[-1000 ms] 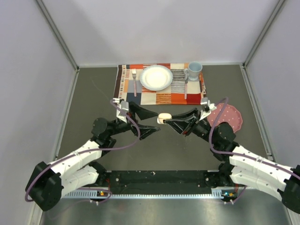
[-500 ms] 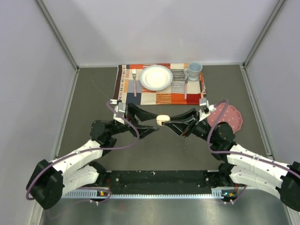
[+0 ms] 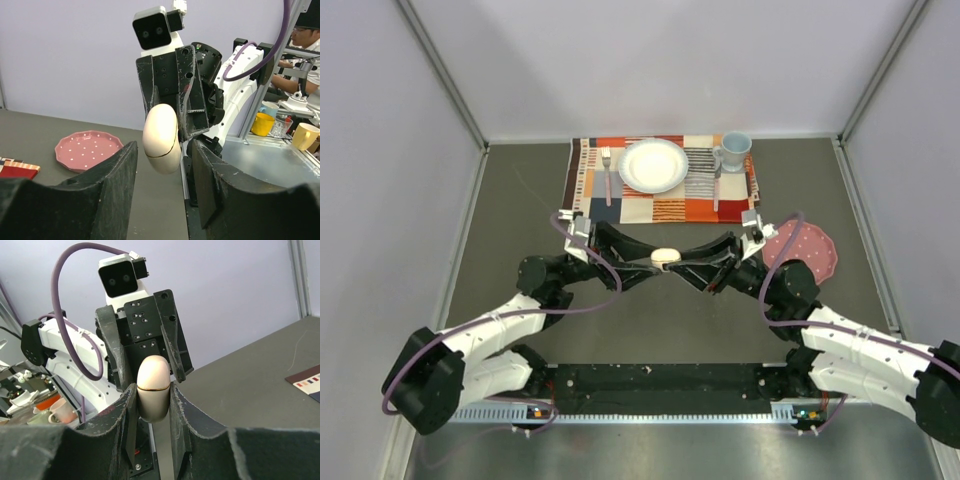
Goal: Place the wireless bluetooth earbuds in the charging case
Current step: Pass from the right arm to the left, then pass from the left arm to the right
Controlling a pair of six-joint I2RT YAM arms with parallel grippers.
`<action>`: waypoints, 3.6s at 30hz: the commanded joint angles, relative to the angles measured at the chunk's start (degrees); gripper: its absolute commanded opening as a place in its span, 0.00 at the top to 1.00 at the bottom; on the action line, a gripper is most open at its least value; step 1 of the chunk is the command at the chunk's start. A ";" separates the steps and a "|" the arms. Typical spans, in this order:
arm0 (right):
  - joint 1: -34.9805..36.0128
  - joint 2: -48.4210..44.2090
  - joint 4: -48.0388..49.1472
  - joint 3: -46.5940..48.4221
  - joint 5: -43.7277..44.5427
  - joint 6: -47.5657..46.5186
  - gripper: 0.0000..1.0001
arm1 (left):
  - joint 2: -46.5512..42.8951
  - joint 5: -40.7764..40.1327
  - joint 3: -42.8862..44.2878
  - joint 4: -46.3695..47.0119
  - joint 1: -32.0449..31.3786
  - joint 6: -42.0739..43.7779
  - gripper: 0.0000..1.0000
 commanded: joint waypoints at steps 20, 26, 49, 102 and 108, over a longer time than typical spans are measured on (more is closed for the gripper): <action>-0.31 0.50 3.81 0.59 -0.74 -0.46 1.00 | 2.82 1.33 2.10 7.50 0.10 -2.55 0.65; -0.31 0.59 3.73 0.59 -0.65 -0.55 1.00 | 3.08 1.50 2.19 8.30 0.19 -3.17 0.62; -0.31 1.20 4.34 0.51 -0.21 -0.55 0.95 | 3.79 3.43 3.07 5.84 0.10 -2.12 0.89; -0.22 4.36 -35.56 14.13 9.28 32.85 0.31 | -12.65 -13.62 -7.21 -14.20 -4.03 34.10 1.00; -0.22 5.68 -34.51 14.30 7.09 33.55 0.35 | -11.69 -14.40 -7.04 -13.59 -4.38 33.74 1.00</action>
